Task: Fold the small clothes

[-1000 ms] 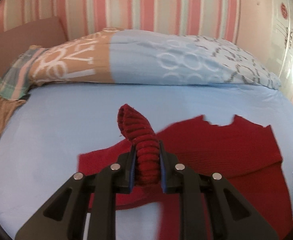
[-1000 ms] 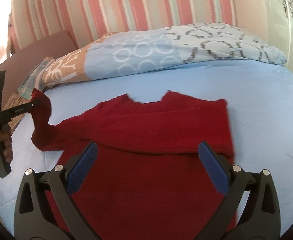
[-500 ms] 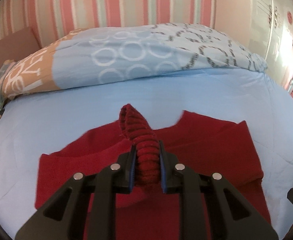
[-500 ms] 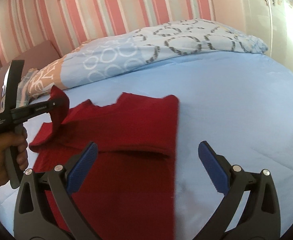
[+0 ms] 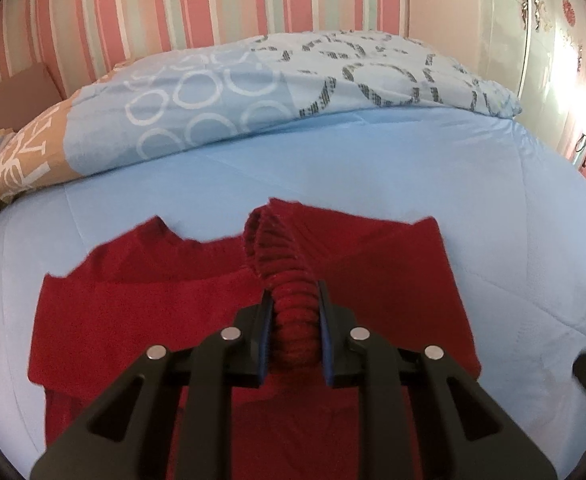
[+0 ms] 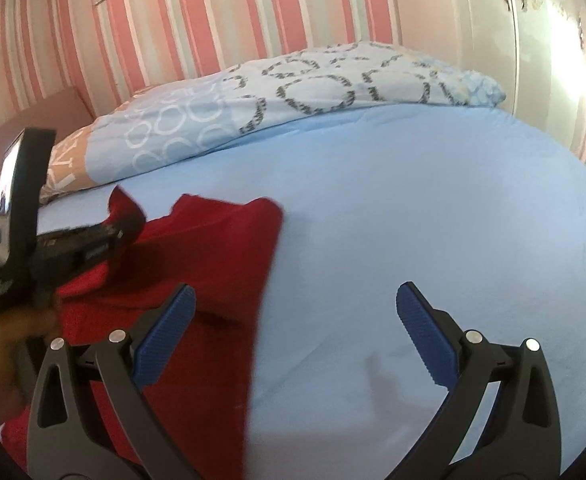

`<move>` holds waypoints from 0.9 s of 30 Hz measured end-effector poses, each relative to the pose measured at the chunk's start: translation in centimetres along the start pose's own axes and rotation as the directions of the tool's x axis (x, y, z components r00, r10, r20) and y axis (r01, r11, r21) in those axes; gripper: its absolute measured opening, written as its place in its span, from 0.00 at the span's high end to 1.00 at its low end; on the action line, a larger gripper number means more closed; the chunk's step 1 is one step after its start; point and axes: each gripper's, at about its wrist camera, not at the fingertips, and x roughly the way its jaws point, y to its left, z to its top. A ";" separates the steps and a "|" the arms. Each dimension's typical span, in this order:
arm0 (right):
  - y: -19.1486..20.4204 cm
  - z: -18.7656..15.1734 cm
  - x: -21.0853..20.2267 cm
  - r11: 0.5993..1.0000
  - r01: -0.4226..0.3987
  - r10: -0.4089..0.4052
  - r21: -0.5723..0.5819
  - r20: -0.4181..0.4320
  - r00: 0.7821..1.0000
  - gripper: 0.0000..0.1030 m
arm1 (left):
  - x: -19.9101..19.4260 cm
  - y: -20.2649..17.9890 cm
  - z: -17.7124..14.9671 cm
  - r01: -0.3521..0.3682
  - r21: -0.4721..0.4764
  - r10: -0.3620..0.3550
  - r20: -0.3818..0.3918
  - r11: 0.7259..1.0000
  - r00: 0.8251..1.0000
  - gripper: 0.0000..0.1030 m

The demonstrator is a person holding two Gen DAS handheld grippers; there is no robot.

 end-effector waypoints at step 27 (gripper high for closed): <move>-1.0 0.6 3.3 0.999 0.033 -0.033 -0.015 -0.022 0.999 0.03 | -3.3 -0.4 -1.9 -0.011 -0.039 0.016 0.123 0.999 0.992 0.08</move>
